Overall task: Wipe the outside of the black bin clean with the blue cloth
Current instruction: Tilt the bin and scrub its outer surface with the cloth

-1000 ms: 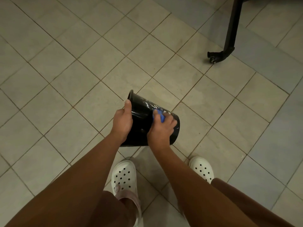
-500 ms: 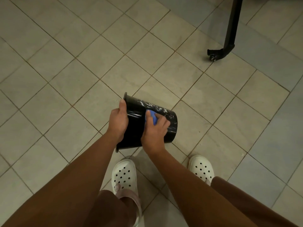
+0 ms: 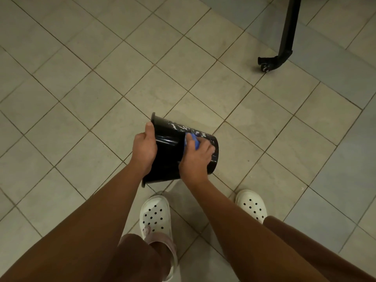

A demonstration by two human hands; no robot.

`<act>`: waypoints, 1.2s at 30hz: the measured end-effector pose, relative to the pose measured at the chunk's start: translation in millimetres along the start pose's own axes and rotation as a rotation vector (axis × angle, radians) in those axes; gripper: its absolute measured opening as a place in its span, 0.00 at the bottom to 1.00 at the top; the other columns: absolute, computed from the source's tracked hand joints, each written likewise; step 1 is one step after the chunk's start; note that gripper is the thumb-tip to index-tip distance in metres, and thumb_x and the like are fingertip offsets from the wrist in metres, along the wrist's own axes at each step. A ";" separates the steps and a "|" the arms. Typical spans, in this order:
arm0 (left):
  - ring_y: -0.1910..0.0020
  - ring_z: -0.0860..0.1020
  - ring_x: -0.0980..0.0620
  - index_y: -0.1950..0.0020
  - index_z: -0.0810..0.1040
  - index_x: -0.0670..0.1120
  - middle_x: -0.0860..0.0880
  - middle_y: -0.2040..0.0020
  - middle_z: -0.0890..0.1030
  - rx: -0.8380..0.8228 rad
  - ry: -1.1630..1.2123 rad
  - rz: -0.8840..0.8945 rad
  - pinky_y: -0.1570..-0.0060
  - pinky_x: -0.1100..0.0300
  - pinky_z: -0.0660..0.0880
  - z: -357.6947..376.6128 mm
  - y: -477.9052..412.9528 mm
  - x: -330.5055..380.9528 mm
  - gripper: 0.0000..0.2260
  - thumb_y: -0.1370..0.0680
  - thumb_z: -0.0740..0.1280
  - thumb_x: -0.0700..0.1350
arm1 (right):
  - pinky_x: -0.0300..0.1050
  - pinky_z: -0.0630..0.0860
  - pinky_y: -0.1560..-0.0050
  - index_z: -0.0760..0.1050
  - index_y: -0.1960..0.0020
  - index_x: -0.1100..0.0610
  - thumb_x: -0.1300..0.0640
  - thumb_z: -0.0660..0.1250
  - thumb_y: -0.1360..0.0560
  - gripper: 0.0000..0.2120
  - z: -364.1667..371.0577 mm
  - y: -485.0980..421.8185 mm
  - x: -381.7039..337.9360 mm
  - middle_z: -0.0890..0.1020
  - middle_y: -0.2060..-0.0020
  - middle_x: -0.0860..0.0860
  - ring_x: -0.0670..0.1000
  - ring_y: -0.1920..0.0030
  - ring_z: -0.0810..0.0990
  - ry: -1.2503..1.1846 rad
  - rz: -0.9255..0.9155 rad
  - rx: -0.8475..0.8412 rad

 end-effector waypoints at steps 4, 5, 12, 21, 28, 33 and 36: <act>0.49 0.80 0.46 0.42 0.77 0.43 0.44 0.51 0.81 0.006 0.013 -0.015 0.42 0.47 0.76 -1.2 -2.9 -2.5 0.25 0.18 0.52 0.61 | 0.58 0.68 0.39 0.62 0.29 0.51 0.62 0.65 0.28 0.29 -4.2 -21.2 37.8 0.62 0.36 0.60 0.60 0.39 0.60 0.035 0.098 -0.017; 0.48 0.79 0.46 0.42 0.77 0.42 0.44 0.51 0.81 0.007 0.011 -0.017 0.40 0.46 0.75 -1.1 -3.9 -2.3 0.26 0.18 0.52 0.62 | 0.58 0.69 0.41 0.62 0.30 0.50 0.63 0.64 0.28 0.29 -6.9 -23.7 50.1 0.62 0.36 0.59 0.60 0.40 0.61 0.007 0.206 -0.023; 0.48 0.79 0.45 0.40 0.77 0.41 0.43 0.51 0.81 -0.005 -0.017 -0.003 0.43 0.48 0.75 -3.8 -5.0 -1.4 0.26 0.17 0.51 0.61 | 0.58 0.69 0.46 0.61 0.29 0.58 0.68 0.65 0.33 0.33 0.8 5.5 21.8 0.63 0.38 0.65 0.63 0.42 0.62 -0.004 0.198 0.042; 0.45 0.79 0.44 0.36 0.75 0.44 0.43 0.46 0.81 -0.071 -0.001 -0.060 0.41 0.45 0.74 -4.5 -5.7 -2.9 0.25 0.18 0.53 0.62 | 0.56 0.69 0.43 0.65 0.32 0.49 0.63 0.61 0.28 0.26 -8.7 -26.8 52.6 0.63 0.37 0.59 0.60 0.40 0.61 -0.035 0.298 -0.048; 0.53 0.79 0.44 0.42 0.77 0.42 0.42 0.52 0.80 -0.284 0.071 -0.216 0.54 0.50 0.74 -1.2 -7.8 9.4 0.20 0.22 0.55 0.54 | 0.42 0.63 0.41 0.73 0.36 0.52 0.61 0.62 0.24 0.17 -13.9 -6.3 69.6 0.65 0.40 0.58 0.55 0.41 0.63 -0.430 0.341 0.242; 0.46 0.82 0.39 0.37 0.77 0.45 0.41 0.45 0.83 -0.285 0.032 -0.370 0.42 0.42 0.76 1.8 -12.7 6.3 0.28 0.23 0.60 0.66 | 0.56 0.63 0.41 0.73 0.40 0.47 0.50 0.62 0.23 0.12 -7.4 2.0 86.8 0.69 0.39 0.48 0.53 0.39 0.66 -0.383 0.415 0.116; 0.45 0.80 0.39 0.35 0.75 0.44 0.41 0.43 0.81 -0.176 -0.011 -0.320 0.40 0.41 0.76 -1.9 -20.7 9.9 0.26 0.21 0.61 0.63 | 0.51 0.66 0.39 0.72 0.38 0.49 0.49 0.61 0.22 0.14 -0.1 3.7 84.6 0.68 0.36 0.52 0.56 0.38 0.67 -0.499 0.363 0.116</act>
Point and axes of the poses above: each hand's wrist, its own y-axis away from the middle knuckle, its own z-axis out of the palm, x = y × z, the point moved 5 cm from there along -y, towards the middle knuckle
